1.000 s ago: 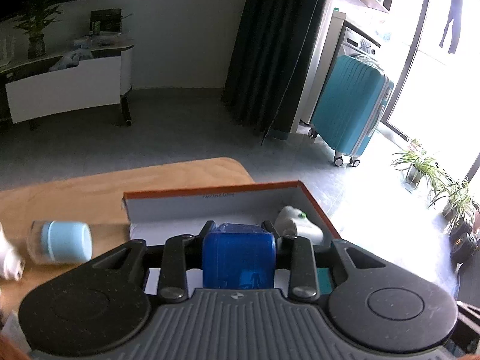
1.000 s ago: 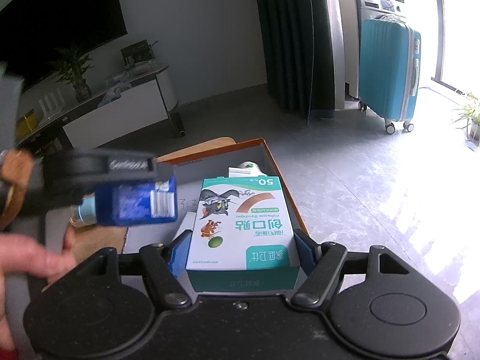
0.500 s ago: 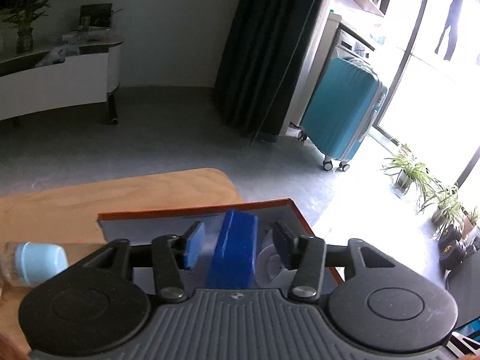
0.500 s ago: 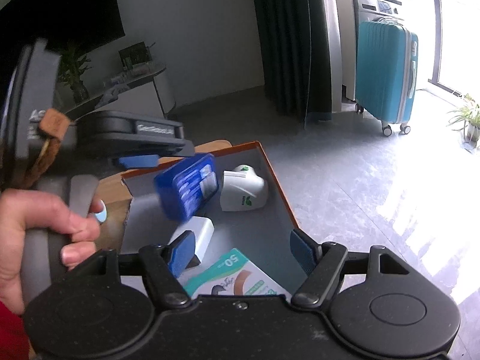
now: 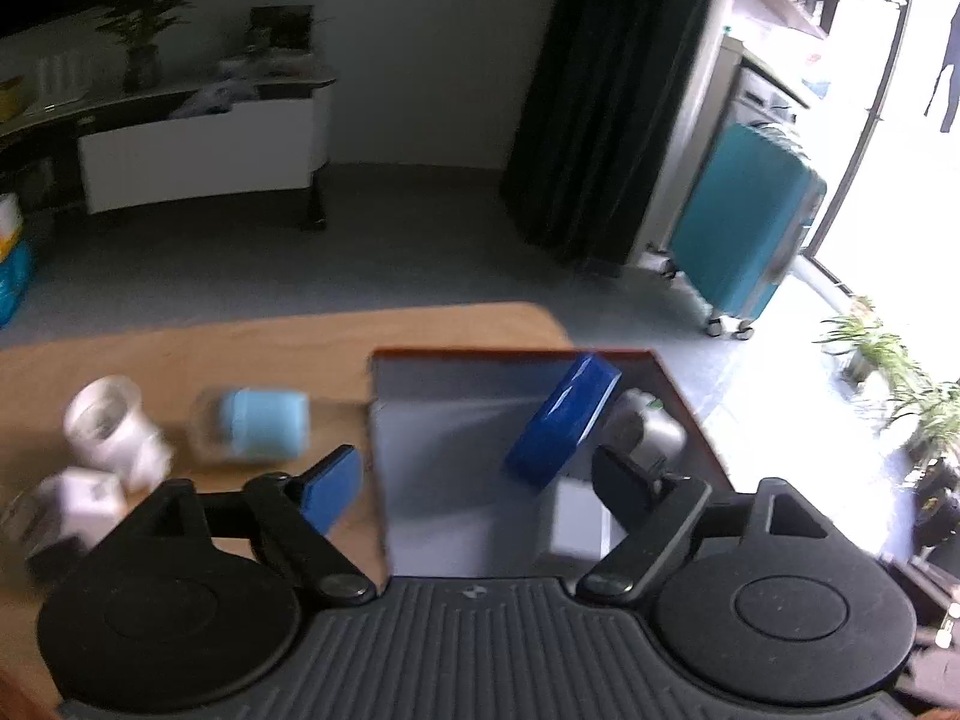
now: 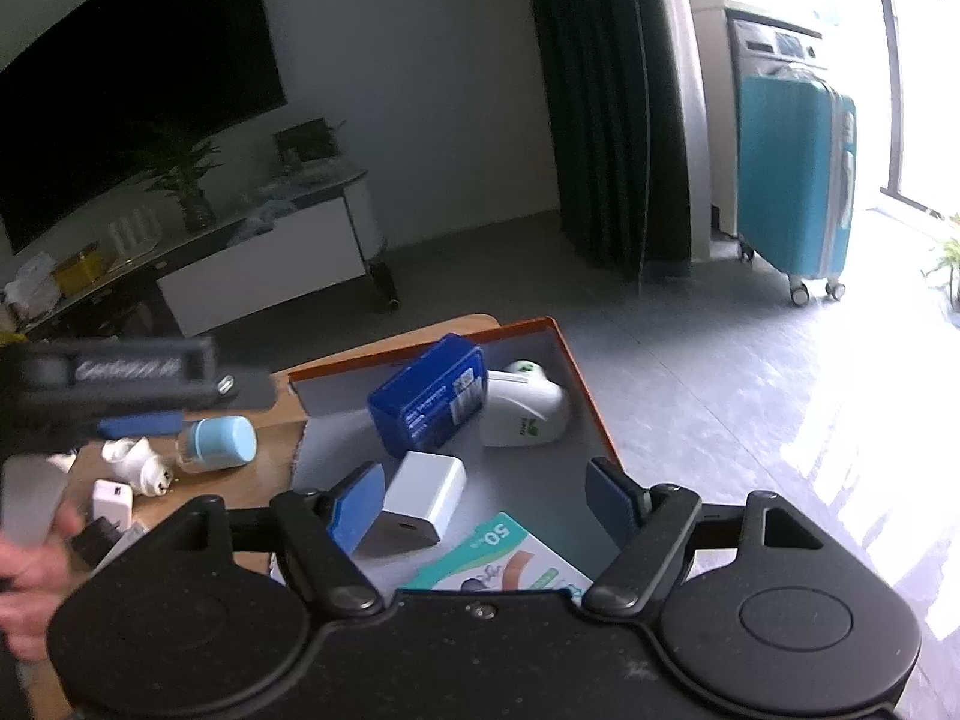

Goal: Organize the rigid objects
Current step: 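Open both tools to drop the blue box and bandage box into the box, then grasp the clear glass bottle with the left tool while the right tool grasps the white adapter box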

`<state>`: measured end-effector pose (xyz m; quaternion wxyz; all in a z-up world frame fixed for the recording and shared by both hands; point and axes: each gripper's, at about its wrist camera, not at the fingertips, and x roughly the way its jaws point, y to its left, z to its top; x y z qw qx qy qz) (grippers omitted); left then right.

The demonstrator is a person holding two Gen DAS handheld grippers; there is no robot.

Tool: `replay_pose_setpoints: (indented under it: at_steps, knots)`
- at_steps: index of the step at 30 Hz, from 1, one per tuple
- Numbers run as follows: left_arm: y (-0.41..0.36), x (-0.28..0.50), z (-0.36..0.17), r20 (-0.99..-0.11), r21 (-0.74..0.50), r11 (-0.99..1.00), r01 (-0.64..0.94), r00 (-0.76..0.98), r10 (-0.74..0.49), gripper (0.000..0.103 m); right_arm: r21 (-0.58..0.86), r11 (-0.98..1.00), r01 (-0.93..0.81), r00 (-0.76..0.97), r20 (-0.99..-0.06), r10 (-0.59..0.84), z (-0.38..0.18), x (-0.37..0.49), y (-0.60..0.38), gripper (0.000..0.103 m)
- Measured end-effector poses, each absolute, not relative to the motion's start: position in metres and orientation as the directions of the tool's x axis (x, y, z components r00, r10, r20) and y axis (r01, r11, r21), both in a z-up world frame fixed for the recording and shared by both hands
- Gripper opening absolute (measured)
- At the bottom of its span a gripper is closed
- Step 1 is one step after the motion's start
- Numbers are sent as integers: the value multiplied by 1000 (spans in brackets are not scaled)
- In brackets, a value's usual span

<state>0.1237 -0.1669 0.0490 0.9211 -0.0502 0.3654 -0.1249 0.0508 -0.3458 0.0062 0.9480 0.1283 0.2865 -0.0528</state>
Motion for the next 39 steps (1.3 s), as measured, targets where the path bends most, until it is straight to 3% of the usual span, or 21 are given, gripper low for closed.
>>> replay_pose_setpoints:
  at_steps: [22,39]
  knots:
    - [-85,66,38,-700,-142,990,24,704,-118,94,185,983,1,814,-571,107,18,49,-269,90]
    - [-42,55,35,-698,-170,984,-50,711,-84,94,171,981,-97,797,-576,179,22,64,-215,90]
